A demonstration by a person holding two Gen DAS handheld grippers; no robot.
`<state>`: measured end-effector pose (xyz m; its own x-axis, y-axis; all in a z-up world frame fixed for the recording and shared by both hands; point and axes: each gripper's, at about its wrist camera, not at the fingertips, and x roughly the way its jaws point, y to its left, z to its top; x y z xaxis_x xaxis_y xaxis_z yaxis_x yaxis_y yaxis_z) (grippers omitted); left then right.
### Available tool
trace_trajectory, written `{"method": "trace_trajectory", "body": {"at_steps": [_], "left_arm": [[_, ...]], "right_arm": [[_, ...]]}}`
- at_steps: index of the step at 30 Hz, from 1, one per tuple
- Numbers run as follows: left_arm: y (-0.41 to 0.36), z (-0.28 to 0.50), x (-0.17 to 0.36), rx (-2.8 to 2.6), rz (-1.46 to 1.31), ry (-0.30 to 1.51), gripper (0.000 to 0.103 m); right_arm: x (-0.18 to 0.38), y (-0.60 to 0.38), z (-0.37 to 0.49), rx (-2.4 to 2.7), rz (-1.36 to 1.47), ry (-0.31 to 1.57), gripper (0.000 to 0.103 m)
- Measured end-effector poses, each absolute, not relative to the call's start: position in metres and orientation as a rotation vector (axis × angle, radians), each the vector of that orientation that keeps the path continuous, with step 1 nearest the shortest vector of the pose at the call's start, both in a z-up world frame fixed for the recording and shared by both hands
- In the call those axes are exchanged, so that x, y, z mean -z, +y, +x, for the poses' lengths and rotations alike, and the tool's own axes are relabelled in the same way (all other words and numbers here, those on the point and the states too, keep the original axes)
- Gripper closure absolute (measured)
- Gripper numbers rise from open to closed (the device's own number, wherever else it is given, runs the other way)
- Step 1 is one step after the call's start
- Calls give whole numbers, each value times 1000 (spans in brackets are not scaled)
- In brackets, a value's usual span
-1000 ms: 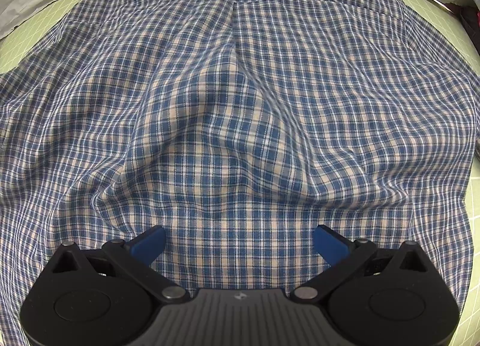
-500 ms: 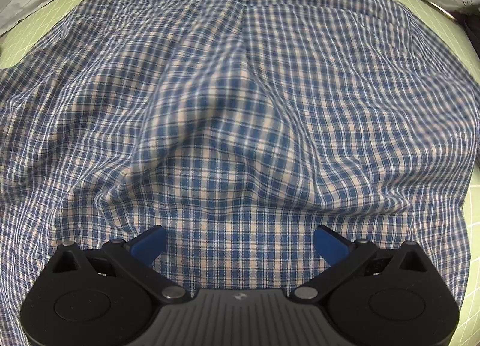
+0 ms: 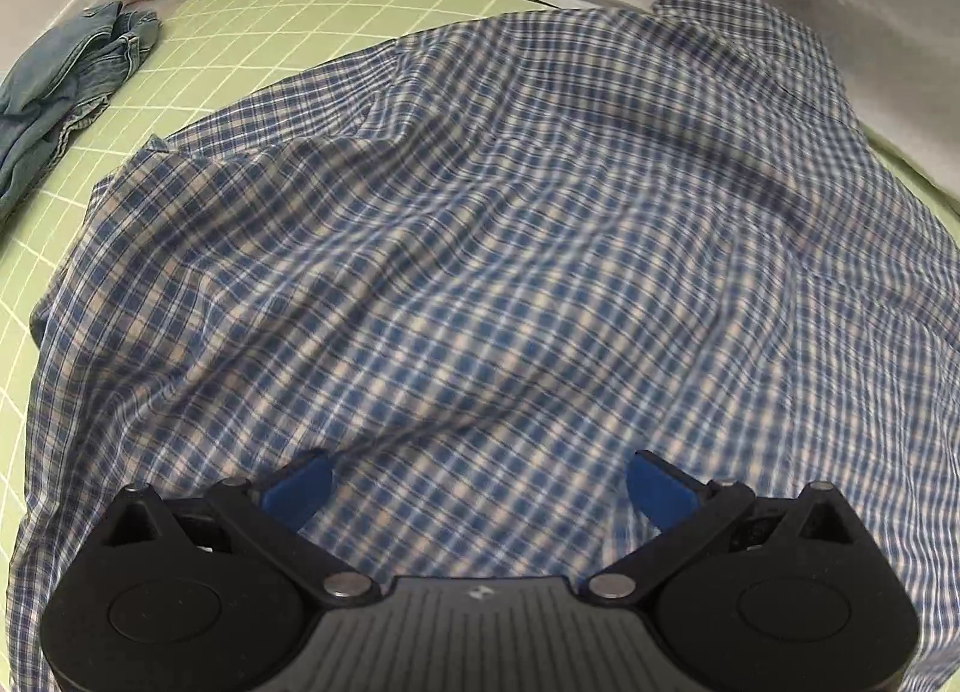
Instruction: Fold clothes
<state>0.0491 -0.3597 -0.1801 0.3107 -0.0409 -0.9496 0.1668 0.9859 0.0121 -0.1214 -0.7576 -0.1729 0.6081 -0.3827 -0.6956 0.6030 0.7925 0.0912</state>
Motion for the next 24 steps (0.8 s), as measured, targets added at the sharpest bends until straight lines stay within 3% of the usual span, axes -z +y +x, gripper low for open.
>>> {"method": "trace_trajectory", "body": {"at_steps": [8, 11, 12, 14, 15, 16, 24], "left_arm": [[-378, 81, 188, 159, 125, 1183, 0], [-384, 88, 188, 176, 126, 1141, 0], [-385, 91, 188, 175, 123, 1127, 0], [-386, 95, 188, 167, 119, 1097, 0], [-388, 97, 189, 165, 117, 1081, 0], [-389, 100, 189, 163, 114, 1068, 0], [-402, 144, 198, 147, 94, 1013, 0]], "right_arm": [[194, -744, -33, 396, 285, 758, 16], [197, -734, -18, 368, 215, 777, 24], [197, -731, -15, 362, 186, 781, 32], [196, -727, -10, 330, 154, 783, 61], [194, -726, -8, 305, 149, 782, 84], [192, -726, -4, 286, 135, 789, 96], [190, -753, 38, 336, 58, 775, 102]]}}
